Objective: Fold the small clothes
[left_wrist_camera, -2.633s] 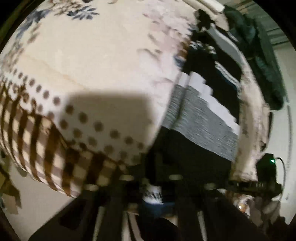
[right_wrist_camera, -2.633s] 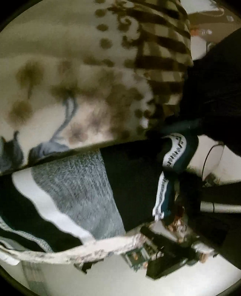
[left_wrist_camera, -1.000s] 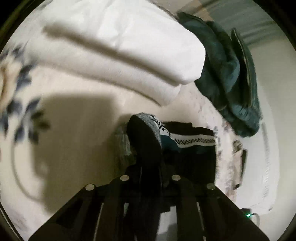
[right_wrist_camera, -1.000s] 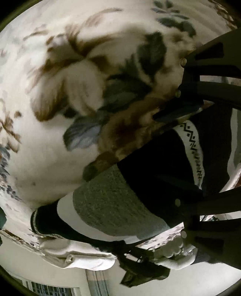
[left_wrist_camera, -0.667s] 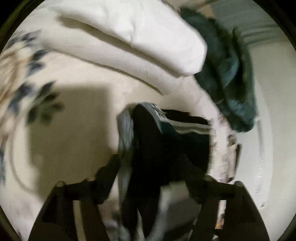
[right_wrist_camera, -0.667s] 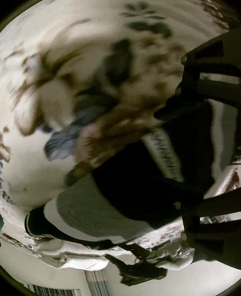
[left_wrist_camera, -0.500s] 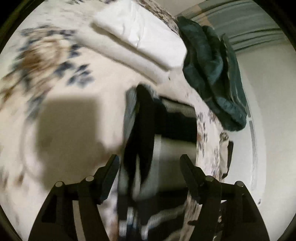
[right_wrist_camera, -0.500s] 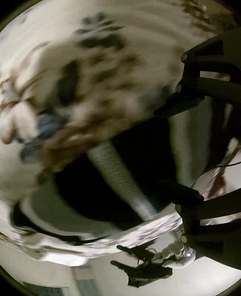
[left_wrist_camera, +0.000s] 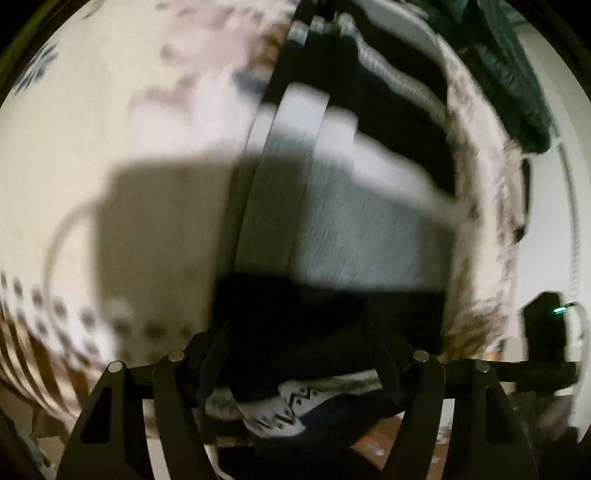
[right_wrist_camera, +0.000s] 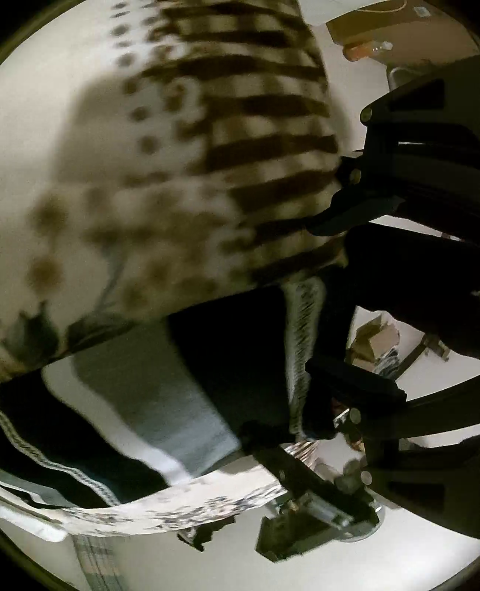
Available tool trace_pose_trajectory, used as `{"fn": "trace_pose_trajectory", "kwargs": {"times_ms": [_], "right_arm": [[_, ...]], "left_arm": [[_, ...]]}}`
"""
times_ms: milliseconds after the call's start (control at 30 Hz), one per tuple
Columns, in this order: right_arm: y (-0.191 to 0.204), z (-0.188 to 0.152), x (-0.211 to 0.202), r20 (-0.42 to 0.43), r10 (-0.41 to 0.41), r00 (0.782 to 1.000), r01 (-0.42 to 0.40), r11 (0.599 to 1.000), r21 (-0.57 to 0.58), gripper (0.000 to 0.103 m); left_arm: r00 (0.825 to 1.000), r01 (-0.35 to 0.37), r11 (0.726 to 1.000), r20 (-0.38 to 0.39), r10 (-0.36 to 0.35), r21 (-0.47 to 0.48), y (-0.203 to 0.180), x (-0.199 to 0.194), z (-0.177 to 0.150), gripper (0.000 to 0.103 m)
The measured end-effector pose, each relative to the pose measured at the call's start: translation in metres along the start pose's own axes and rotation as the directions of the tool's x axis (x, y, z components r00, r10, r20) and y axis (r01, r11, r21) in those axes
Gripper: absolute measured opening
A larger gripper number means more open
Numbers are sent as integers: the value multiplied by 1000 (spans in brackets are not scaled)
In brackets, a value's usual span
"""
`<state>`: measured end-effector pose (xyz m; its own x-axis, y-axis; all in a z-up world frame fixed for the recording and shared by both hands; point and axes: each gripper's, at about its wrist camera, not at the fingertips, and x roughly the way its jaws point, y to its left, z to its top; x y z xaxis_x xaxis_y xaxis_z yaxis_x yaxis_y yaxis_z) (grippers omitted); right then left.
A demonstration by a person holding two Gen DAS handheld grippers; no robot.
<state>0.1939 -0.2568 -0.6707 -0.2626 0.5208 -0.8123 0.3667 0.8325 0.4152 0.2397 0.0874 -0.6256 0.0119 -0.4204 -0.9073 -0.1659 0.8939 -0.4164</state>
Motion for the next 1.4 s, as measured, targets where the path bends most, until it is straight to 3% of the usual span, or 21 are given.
{"fn": "trace_pose_trajectory", "kwargs": {"times_ms": [133,200,333,533,633,667,733,800,900,1033,1233,1400], "right_arm": [[0,-16,25,-3,3,1000,-3,1000,-24,70],[5,-20,41,17,36,999,-35,999,-21,70],[-21,-16,48,25,104,994,-104,995,-2,70],[-29,0,82,3,210,978,-209,975,81,71],[-31,2,87,2,258,966,-256,959,118,71],[-29,3,88,5,271,963,-269,955,125,69],[-26,3,89,-5,281,960,-279,954,111,56],[-21,1,90,-28,276,961,-272,958,92,30],[-20,-3,83,-25,273,962,-270,960,81,18],[-10,-12,68,-17,306,952,-304,951,57,11],[16,-15,31,15,387,922,-387,922,-7,10],[44,1,2,72,455,888,-454,890,-28,10]], "left_arm": [[1000,-18,1000,19,18,-22,4,6,-14,68],[999,-30,999,33,31,-28,3,2,-11,68],[997,-64,997,42,66,-40,15,-8,-20,68],[995,102,984,10,-102,-148,43,6,-38,68],[987,159,970,49,-152,-185,47,8,-39,66],[986,162,970,59,-154,-180,46,7,-39,64],[990,136,980,64,-128,-142,40,4,-41,11],[990,127,986,75,-120,-107,31,-2,-43,11],[988,135,985,83,-127,-107,25,-13,-43,11],[985,153,984,97,-145,-91,15,-35,-44,11],[968,227,968,132,-212,-108,4,-67,-33,11],[950,276,954,187,-252,-116,-7,-89,-4,11]]}}
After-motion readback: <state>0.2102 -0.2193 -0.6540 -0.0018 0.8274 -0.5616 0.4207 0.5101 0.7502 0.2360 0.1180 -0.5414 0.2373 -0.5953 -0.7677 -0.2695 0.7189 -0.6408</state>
